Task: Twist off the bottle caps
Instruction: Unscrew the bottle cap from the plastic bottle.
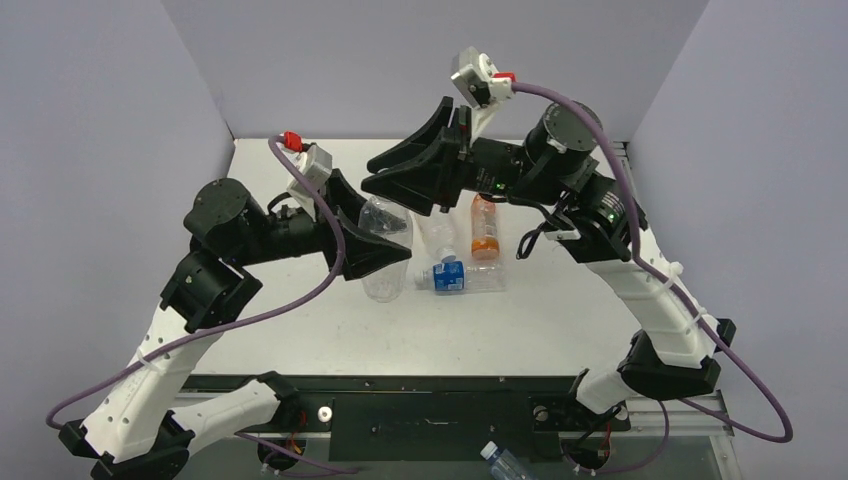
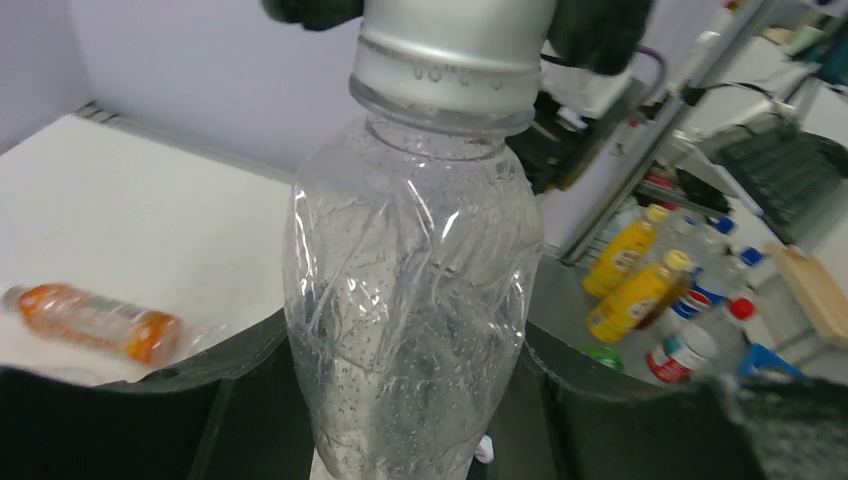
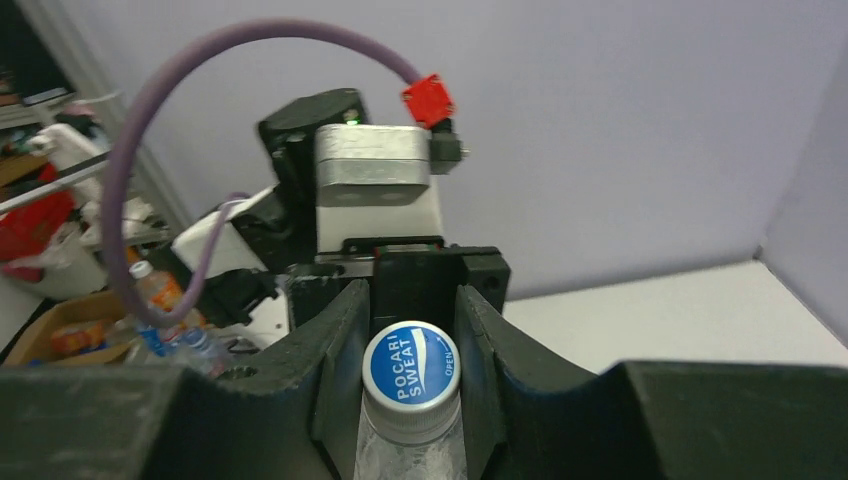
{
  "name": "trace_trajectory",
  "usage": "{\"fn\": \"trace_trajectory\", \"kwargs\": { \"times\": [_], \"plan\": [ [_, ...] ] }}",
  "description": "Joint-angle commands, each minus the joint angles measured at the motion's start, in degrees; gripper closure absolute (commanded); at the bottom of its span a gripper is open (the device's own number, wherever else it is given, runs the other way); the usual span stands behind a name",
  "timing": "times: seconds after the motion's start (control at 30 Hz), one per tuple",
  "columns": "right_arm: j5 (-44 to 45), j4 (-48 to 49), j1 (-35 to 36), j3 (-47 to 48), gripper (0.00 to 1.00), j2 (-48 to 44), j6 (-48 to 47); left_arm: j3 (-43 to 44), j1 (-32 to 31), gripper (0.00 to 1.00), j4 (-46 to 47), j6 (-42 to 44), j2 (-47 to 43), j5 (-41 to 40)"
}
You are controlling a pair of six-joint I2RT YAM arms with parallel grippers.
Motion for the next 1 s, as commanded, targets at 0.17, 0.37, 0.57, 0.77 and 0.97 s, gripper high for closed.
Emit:
{"fn": "trace_trajectory", "kwargs": {
  "times": [0.17, 0.37, 0.57, 0.77, 0.97],
  "plan": [
    [-29.94, 26.40, -1.55, -7.41, 1.00, -5.67, 13.95, 7.36, -0.17, 1.00, 10.60, -10.30, 1.69, 16.28],
    [-31.10, 31.27, -4.42, -8.32, 0.98, -5.87, 17.64, 6.28, -0.08, 1.00, 9.08, -8.07, 0.80, 15.98],
    [-2.29, 4.70, -3.61, -0.53, 0.25, -6.15, -0.87, 5.45, 0.01, 1.00, 5.69, -1.49, -0.07, 8.42],
    [30.74, -10.16, 7.68, 6.48, 0.20, -4.30, -10.63, 4.34, -0.07, 1.00, 1.07, 8.54, -0.59, -6.00],
    [43.84, -15.18, 13.59, 12.23, 0.21, 0.58, -12.15, 1.76, -0.39, 1.00, 0.56, 16.38, -1.33, -14.80]
  ]
}}
